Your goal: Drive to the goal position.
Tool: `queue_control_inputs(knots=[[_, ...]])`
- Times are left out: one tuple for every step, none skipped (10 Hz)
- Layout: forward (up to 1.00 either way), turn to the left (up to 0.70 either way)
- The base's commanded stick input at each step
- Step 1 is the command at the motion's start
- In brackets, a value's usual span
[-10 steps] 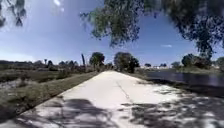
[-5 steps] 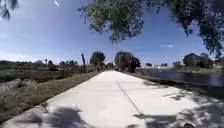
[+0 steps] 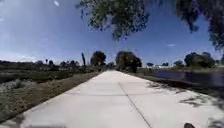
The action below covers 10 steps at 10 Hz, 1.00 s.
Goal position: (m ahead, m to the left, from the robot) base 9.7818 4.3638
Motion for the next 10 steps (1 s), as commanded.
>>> queue_control_inputs(knots=[[1.0,0.0],[1.0,0.0],[1.0,0.0],[1.0,0.0],[1.0,0.0],[1.0,0.0],[1.0,0.0],[1.0,0.0],[1.0,0.0],[1.0,0.0]])
